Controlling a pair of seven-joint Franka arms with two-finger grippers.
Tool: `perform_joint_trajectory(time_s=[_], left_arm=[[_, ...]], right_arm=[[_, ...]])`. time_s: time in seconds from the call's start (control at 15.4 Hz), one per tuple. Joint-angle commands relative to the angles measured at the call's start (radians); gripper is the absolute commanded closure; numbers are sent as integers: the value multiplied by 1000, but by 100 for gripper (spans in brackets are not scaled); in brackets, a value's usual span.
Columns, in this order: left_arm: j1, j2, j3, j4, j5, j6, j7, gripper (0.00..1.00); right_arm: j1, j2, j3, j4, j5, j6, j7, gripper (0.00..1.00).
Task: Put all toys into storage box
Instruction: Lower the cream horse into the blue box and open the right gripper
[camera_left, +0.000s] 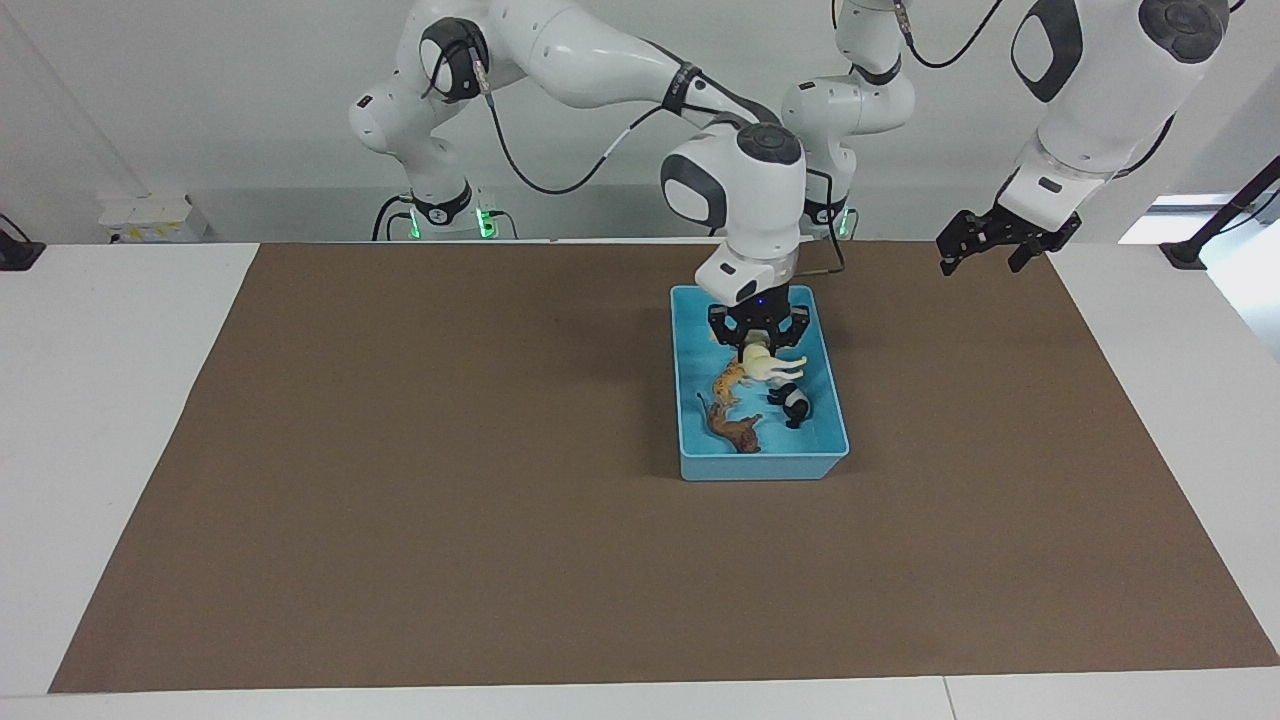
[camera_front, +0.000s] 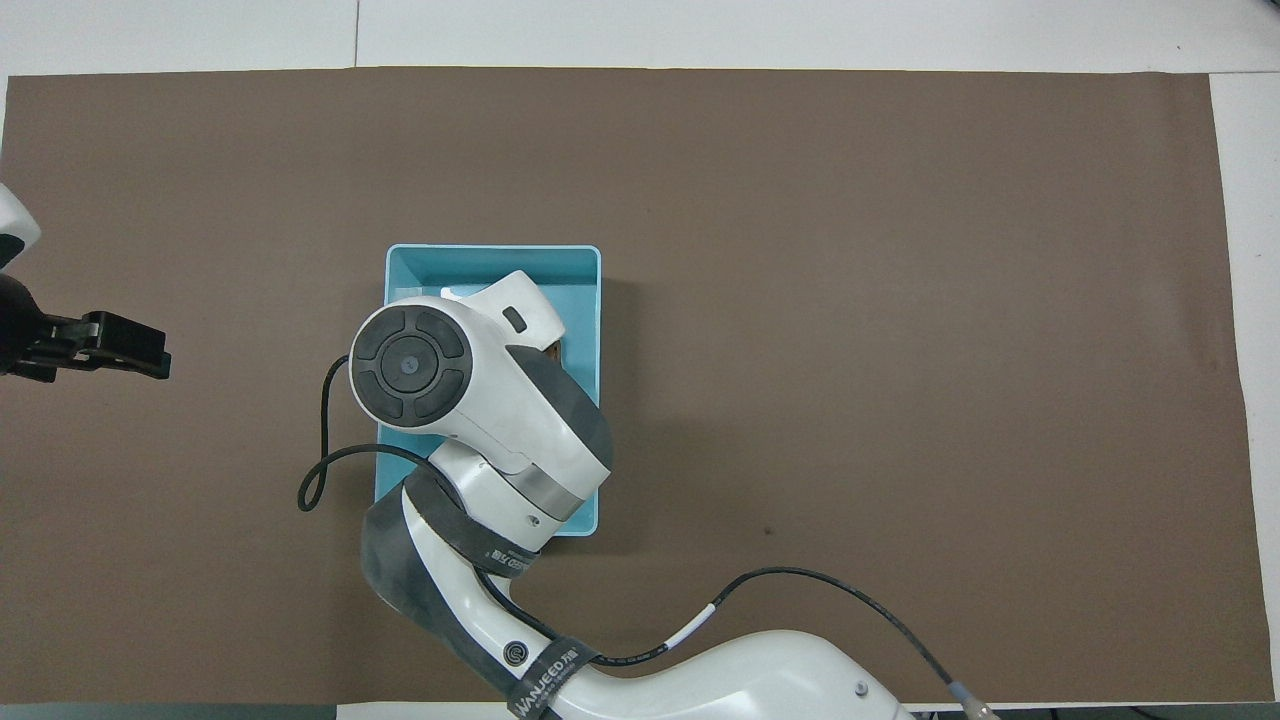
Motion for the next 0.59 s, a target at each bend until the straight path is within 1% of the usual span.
perform_joint_trajectory(time_s=[0.0,0.07,0.13,0.26,0.39,0.52], left_arm=[[-20,29,6,30,22,-50,17,0],[-23,12,6,6,22,-41,15,0],[-26,10,5,-1,22,-41,6,0],[-30,9,6,-1,22,-53,-2,0],[-29,12,8,1,18,-39,7,0],[-32,24,11,31,7,-56,15,0]], right_arm=[[-2,29,-3,36,8,49,-2,100],[-2,27,-1,32,23,51,-2,100],[-4,27,-3,32,23,48,8,1],[-4,27,-3,36,18,21,40,0],[-14,18,-9,39,14,-27,69,0],[-22,-25,-30,39,-9,-62,66,0]])
